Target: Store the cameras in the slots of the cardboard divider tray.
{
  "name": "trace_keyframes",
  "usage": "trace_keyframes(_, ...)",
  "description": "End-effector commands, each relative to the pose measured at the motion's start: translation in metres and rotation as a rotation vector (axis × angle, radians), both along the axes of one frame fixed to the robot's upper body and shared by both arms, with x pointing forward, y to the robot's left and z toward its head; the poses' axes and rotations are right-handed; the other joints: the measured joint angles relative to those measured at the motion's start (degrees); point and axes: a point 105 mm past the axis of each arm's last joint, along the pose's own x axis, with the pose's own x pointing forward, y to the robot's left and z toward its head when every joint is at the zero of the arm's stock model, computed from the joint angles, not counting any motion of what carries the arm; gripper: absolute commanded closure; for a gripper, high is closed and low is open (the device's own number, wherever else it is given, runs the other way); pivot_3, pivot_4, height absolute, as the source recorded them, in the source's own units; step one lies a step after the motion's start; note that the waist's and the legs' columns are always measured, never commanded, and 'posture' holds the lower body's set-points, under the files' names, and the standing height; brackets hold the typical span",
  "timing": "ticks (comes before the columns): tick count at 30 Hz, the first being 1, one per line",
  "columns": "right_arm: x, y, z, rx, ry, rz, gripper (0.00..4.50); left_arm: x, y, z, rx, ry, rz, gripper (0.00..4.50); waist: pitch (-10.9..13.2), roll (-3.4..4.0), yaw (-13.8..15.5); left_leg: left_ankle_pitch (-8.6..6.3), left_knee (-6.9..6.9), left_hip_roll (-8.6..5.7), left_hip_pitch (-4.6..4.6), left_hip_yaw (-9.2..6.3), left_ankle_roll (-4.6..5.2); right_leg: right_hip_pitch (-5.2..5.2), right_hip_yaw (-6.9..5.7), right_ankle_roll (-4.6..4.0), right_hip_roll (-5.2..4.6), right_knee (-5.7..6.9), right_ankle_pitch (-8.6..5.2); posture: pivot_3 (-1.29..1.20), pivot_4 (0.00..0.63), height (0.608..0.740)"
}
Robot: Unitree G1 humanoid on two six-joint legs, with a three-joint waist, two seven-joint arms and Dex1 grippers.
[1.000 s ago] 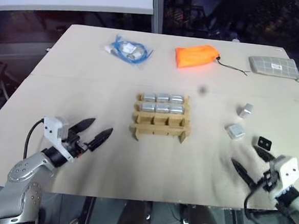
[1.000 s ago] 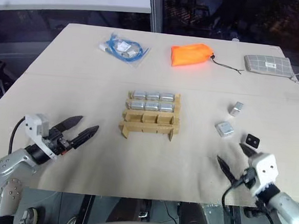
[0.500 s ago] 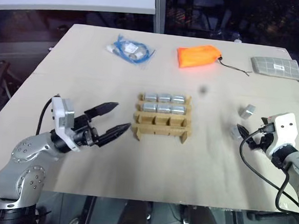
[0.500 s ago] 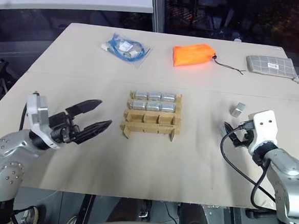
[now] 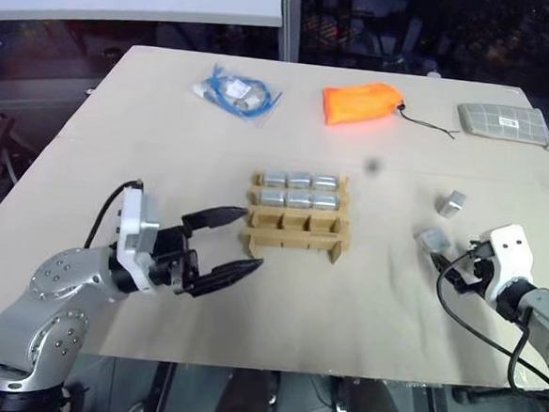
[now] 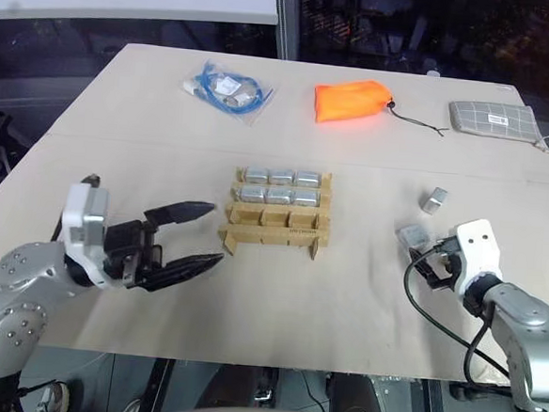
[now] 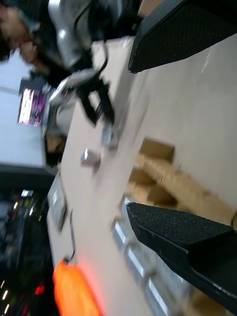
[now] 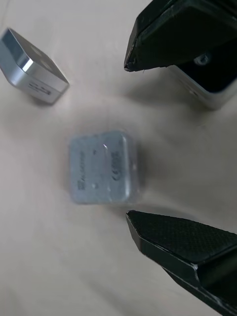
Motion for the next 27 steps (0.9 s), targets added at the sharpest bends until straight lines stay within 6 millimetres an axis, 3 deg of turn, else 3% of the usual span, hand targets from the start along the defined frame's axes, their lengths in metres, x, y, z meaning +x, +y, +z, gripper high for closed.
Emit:
trace_keyframes(1, 0.000, -0.010, 0.017, -0.023, -0.049, -0.075, 0.00, -0.011, -0.007, 0.005, 0.018, -0.022, -0.073, 0.09, 0.00, 0.00, 0.01, 0.00, 0.00, 0.00, 0.00, 0.00, 0.00, 0.00, 0.00, 0.00, 0.00, 0.00, 0.00, 0.00, 0.150, 0.740)
trace_keyframes(10, -0.019, -0.023, 0.015, -0.026, -0.023, -0.345, 0.00, -0.029, -0.016, 0.002, 0.061, -0.003, -0.221, 0.09, 0.00, 0.01, 0.05, 0.00, 0.00, 0.01, 0.00, -0.01, -0.01, -0.01, 0.00, 0.01, -0.04, 0.01, -0.02, 0.00, 0.150, 0.740)
trace_keyframes(16, -0.026, -0.014, 0.006, 0.016, 0.008, -0.420, 0.00, -0.030, -0.016, 0.004, 0.077, -0.009, -0.271, 0.09, 0.00, 0.02, -0.02, 0.00, 0.00, 0.02, 0.00, 0.01, -0.02, -0.04, 0.01, 0.01, -0.03, 0.03, -0.02, 0.00, 0.150, 0.740)
trace_keyframes(27, -0.024, -0.025, -0.006, 0.035, 0.029, -0.519, 0.00, -0.028, -0.016, 0.003, 0.074, -0.012, -0.281, 0.09, 0.00, 0.02, -0.07, 0.00, 0.00, 0.01, 0.00, 0.04, -0.02, -0.04, 0.03, 0.01, -0.01, 0.02, -0.03, 0.00, 0.150, 0.740)
